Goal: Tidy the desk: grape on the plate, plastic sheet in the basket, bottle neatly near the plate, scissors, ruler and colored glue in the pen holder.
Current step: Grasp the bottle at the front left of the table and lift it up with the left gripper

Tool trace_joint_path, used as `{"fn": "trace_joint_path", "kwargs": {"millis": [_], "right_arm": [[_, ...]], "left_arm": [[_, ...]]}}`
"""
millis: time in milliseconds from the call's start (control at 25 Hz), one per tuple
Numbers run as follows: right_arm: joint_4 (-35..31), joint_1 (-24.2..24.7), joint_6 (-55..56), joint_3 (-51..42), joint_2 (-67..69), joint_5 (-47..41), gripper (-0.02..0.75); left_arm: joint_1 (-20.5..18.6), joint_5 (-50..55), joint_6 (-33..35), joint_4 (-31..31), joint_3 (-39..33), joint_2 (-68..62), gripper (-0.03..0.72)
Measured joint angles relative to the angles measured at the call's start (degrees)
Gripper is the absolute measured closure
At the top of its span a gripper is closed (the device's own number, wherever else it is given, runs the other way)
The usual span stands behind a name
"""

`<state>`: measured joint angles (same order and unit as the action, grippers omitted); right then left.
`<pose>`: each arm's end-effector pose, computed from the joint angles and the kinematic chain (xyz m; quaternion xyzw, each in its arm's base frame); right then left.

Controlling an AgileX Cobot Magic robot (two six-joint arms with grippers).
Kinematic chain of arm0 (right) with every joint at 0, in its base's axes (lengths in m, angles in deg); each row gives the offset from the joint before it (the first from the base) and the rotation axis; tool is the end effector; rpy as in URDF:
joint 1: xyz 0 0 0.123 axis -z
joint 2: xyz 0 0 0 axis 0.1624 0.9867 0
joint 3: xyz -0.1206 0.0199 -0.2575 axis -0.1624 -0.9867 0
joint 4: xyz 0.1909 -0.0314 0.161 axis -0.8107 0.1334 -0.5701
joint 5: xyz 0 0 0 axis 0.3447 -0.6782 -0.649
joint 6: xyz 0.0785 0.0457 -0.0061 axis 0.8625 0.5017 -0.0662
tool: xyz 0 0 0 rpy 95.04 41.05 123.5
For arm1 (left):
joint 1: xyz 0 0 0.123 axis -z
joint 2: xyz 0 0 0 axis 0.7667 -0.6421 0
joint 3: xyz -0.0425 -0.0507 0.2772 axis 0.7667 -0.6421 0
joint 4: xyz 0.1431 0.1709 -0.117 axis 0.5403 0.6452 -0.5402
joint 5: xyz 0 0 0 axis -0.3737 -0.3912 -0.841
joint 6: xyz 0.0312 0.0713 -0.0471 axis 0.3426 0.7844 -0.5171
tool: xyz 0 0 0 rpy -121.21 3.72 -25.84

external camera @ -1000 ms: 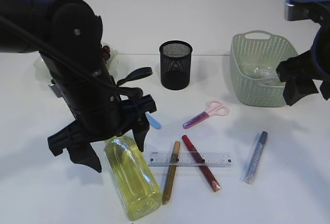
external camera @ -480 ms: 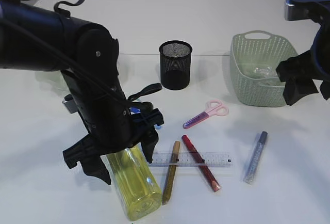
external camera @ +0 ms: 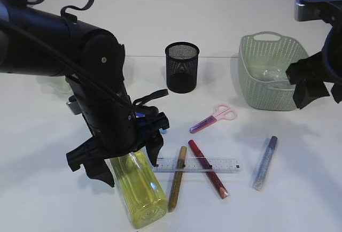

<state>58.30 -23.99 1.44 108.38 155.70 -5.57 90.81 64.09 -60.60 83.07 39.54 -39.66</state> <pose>0.2765 0.0637 0.2889 -0.0622 0.9840 -0.0150 0.1661 0.2688 -0.2394 0.1711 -0.2508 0.9655 -0.0699 0.0084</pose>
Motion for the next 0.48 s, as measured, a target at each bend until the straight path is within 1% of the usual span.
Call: {"fn": "trace_joint_path", "kwargs": {"millis": [480], "right_arm": [[0.0,0.0,0.0,0.0,0.0,0.8,0.209]], "left_arm": [[-1.3,-0.5,0.0,-0.6,0.0,-1.0,0.095]]}}
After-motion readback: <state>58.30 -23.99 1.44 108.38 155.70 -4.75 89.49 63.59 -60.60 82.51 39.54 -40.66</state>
